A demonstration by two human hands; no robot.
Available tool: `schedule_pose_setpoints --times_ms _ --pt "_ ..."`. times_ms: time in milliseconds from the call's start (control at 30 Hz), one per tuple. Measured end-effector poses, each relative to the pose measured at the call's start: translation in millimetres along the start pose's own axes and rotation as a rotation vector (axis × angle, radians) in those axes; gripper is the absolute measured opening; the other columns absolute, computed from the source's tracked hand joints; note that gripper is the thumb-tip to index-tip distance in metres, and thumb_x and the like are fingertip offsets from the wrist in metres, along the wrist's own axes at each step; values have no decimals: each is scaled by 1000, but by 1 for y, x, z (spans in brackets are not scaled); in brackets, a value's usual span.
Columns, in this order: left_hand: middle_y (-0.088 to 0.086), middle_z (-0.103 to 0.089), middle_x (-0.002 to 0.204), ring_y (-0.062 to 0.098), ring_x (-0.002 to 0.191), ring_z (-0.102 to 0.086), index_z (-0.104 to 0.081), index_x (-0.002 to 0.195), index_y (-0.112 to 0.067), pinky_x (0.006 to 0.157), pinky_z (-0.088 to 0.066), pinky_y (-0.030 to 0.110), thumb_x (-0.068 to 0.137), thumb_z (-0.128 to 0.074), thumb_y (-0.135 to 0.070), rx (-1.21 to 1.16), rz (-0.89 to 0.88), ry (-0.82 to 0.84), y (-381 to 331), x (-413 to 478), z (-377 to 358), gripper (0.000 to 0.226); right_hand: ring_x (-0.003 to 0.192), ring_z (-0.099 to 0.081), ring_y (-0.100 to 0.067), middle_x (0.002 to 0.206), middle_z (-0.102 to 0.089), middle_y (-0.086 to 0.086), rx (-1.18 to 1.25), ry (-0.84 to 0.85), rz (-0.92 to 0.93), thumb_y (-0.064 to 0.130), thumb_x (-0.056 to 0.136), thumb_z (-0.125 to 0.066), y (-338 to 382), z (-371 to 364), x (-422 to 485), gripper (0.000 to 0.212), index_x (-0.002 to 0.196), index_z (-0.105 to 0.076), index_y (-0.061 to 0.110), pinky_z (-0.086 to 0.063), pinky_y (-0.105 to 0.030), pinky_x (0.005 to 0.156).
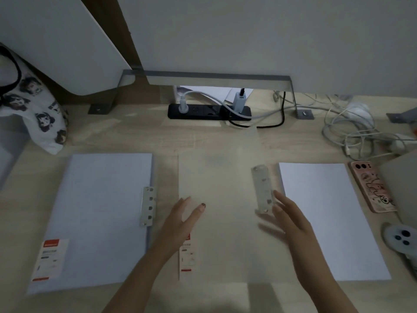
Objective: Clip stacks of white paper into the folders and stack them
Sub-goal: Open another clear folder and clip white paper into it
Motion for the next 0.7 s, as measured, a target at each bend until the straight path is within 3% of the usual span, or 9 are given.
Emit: schedule_pose_setpoints --times_ms 100,133,267,333,400,433,533,600,700 --pt "-9 -24 153 13 138 -28 -29 140 -35 114 -27 44 57 -43 -88 -90 28 115 -17 -9 8 100 98 -68 -15 107 -71 7 148 157 9 33 92 -42 24 -26 -16 30 118 -58 35 -52 -39 85" --pt "-10 -25 152 10 136 -30 -28 140 -36 112 -32 45 52 -41 -90 -133 2 151 -20 -14 12 105 101 -67 -15 109 -71 7 144 214 11 36 93 -40 26 -39 -18 31 117 -59 36 -51 -41 88" --pt "-25 -39 133 -3 121 -41 -37 124 -50 97 -49 32 47 -46 -89 -318 -162 220 -45 -27 42 86 110 -60 -4 121 -63 14 -13 382 84 46 93 -39 33 -97 -25 35 124 -54 40 -50 -32 95" --pt "-18 -50 127 -3 108 -52 -45 121 -44 89 -52 29 55 -50 -85 -302 -223 212 -52 -25 61 78 115 -54 2 127 -58 18 -48 456 116 41 92 -39 34 -125 -26 37 128 -50 39 -46 -27 100" --pt "-8 -58 124 1 94 -60 -52 109 -40 90 -51 34 76 -55 -59 -297 -248 166 -48 -33 85 38 119 -49 7 126 -55 28 -69 535 124 38 91 -42 32 -152 -26 36 126 -50 42 -41 -27 105" --pt "-11 -61 119 2 94 -62 -53 107 -42 90 -51 33 77 -55 -49 -278 -251 119 -49 -37 94 31 120 -47 9 124 -54 33 -86 559 121 37 92 -44 28 -161 -24 34 124 -50 46 -38 -26 107" --pt "-15 -65 114 4 103 -64 -52 124 -38 84 -54 25 75 -53 -44 -284 -300 -8 -48 -57 122 49 124 -43 7 132 -48 29 -170 630 123 34 93 -46 13 -184 -15 37 127 -47 46 -36 -21 105" --pt "-13 -68 113 5 104 -64 -56 121 -38 80 -56 26 73 -58 -46 -342 -304 -58 -33 -67 145 48 127 -40 1 138 -43 23 -269 676 102 34 92 -49 -5 -196 -5 40 130 -44 45 -35 -18 101" --pt "-12 -72 105 9 102 -66 -62 114 -35 69 -53 23 73 -59 -52 -283 -213 -173 -6 -67 174 45 136 -31 -9 147 -34 11 -538 648 64 38 89 -54 -42 -197 23 49 136 -39 37 -29 -27 110"
Point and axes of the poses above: each hand's wrist, its own x-axis towards the middle knuckle, its own z-axis out of the back of the hand, y = z × x, the point moved 5 cm from there along x, towards the middle knuckle
